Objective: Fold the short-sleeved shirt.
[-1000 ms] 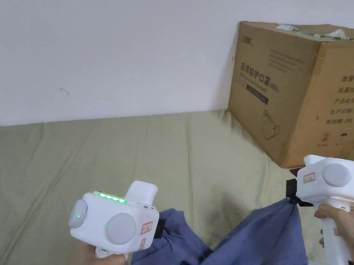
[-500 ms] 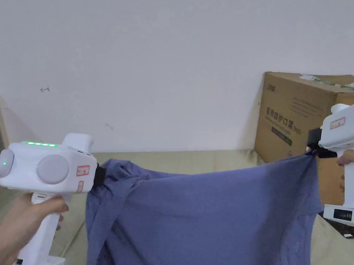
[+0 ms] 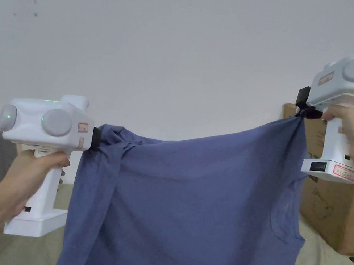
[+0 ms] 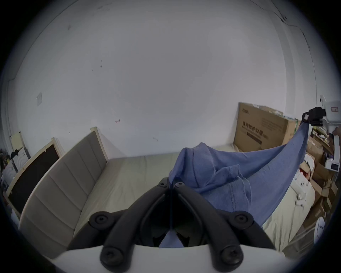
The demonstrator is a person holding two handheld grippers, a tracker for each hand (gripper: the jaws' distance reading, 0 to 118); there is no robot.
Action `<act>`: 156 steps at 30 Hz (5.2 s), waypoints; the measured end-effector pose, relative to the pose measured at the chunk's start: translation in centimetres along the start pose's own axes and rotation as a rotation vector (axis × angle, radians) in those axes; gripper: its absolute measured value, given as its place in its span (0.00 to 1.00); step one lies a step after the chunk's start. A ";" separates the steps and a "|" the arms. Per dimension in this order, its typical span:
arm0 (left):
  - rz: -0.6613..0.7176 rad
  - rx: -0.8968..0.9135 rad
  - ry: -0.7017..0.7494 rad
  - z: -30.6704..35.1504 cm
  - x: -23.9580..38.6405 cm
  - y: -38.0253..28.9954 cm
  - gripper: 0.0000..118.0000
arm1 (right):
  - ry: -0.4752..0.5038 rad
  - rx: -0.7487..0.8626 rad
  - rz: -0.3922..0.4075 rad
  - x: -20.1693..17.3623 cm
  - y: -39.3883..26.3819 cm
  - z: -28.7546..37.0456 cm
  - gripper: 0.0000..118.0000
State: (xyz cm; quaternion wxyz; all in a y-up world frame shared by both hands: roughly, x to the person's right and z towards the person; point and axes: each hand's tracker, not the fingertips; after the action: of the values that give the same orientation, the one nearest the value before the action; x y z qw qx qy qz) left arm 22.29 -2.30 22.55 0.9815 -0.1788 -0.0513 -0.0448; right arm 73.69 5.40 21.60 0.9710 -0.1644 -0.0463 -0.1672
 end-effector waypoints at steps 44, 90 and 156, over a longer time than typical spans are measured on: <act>0.000 -0.534 -0.145 10.9 3.2 -40.0 0.00 | -0.144 -0.583 -0.115 16.9 -43.6 15.6 0.02; 0.360 -0.651 0.122 -22.6 -6.5 -36.3 0.71 | 0.021 -0.671 0.119 8.3 -44.7 -7.2 0.00; -0.003 -0.075 0.274 -10.0 -3.5 7.6 0.03 | -0.032 -0.164 0.015 -2.1 3.0 -10.8 0.02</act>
State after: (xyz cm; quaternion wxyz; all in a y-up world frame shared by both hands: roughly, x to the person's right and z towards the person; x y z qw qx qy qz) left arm 20.51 1.48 10.20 0.9719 -0.2074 0.0844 -0.0722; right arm 73.08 5.06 10.18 0.9547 -0.2462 -0.0469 -0.1605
